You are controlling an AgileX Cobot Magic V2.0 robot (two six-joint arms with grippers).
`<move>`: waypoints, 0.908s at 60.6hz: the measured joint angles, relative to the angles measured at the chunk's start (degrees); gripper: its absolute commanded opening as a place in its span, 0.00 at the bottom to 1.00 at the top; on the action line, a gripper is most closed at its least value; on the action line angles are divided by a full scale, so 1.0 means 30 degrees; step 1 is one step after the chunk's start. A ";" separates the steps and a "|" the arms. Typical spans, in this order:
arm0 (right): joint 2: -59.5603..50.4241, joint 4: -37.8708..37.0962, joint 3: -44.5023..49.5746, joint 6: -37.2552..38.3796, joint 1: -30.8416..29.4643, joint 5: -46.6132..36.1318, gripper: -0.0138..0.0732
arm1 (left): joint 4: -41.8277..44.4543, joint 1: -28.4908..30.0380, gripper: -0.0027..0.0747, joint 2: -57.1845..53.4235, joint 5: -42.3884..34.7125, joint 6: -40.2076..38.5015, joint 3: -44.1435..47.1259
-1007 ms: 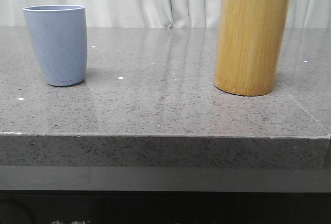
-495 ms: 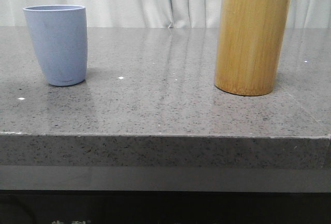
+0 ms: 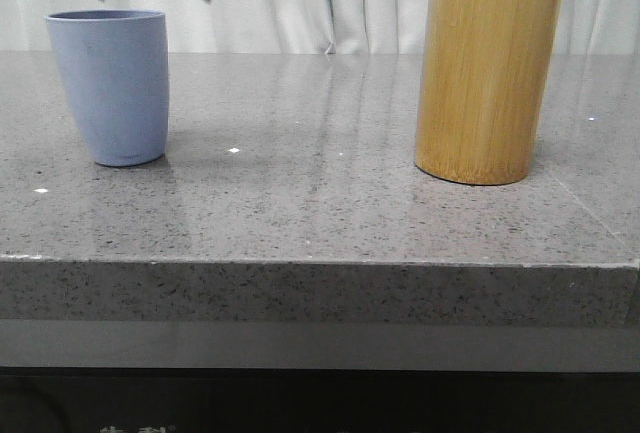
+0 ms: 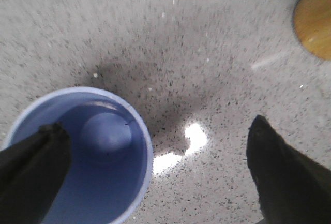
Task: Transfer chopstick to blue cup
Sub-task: 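Lower the left gripper onto the light blue cup and grasp its rim, then carry the blue cup with the left gripper toward the bamboo holder, lower it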
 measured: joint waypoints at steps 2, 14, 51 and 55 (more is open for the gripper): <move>0.0000 0.0000 0.0000 0.0000 0.0000 0.0000 0.84 | 0.0000 0.0000 0.89 0.0265 0.0012 0.0000 0.0000; 0.0000 0.0000 0.0000 0.0000 0.0000 0.0000 0.84 | 0.0027 0.0000 0.63 0.1630 0.0215 0.0000 -0.0015; 0.0000 0.0000 0.0000 0.0000 0.0000 0.0000 0.84 | 0.0300 -0.0224 0.01 0.1974 0.1455 0.0313 -0.1773; 0.0000 0.0000 0.0000 0.0000 0.0000 0.0000 0.84 | 0.0300 -0.0672 0.01 0.1974 0.1455 0.0347 -0.2687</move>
